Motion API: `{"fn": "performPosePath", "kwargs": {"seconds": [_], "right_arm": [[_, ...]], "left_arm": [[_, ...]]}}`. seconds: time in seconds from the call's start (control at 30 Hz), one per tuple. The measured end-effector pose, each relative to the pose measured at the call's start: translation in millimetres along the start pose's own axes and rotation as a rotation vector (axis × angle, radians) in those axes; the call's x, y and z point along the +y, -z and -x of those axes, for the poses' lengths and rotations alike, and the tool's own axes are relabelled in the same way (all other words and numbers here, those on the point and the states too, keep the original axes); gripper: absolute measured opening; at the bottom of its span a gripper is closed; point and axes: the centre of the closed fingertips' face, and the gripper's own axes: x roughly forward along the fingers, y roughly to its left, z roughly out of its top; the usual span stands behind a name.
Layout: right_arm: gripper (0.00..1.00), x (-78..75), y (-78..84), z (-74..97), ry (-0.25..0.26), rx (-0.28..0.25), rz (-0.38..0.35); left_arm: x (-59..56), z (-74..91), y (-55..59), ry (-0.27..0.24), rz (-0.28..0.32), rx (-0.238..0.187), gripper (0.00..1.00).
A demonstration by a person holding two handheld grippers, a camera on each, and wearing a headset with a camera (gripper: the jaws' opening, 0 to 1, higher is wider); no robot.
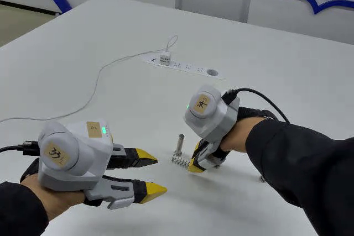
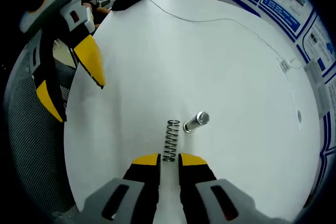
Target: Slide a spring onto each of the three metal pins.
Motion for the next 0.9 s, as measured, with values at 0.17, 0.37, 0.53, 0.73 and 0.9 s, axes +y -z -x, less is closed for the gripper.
{"fn": "performPosePath", "kwargs": {"seconds": [0.17, 0.37, 0.53, 0.73, 0.9], "right_arm": [[0.13, -1.6, 3.1, -5.4, 0.000, 0.001, -0.022], [0.12, -1.4, 2.1, -4.2, 0.007, -0.002, -0.011], [0.12, 6.3, -2.5, 4.8, 0.005, -0.012, 0.012], [0.11, 18.9, -2.9, 18.0, -0.002, -0.016, 0.045], [0.11, 35.5, -5.1, 36.6, -0.020, -0.030, 0.084]], "left_arm": [[0.5, 0.3, 0.4, -0.002, 0.003, 0.000, 0.34], [1.4, 0.9, 1.6, -0.005, 0.003, 0.002, 0.34], [2.0, -0.2, 3.5, -0.004, 0.001, 0.009, 0.33], [2.4, -2.7, 3.5, -0.002, -0.008, 0.020, 0.32], [1.6, -5.6, 2.8, 0.003, -0.018, 0.025, 0.31]]}}
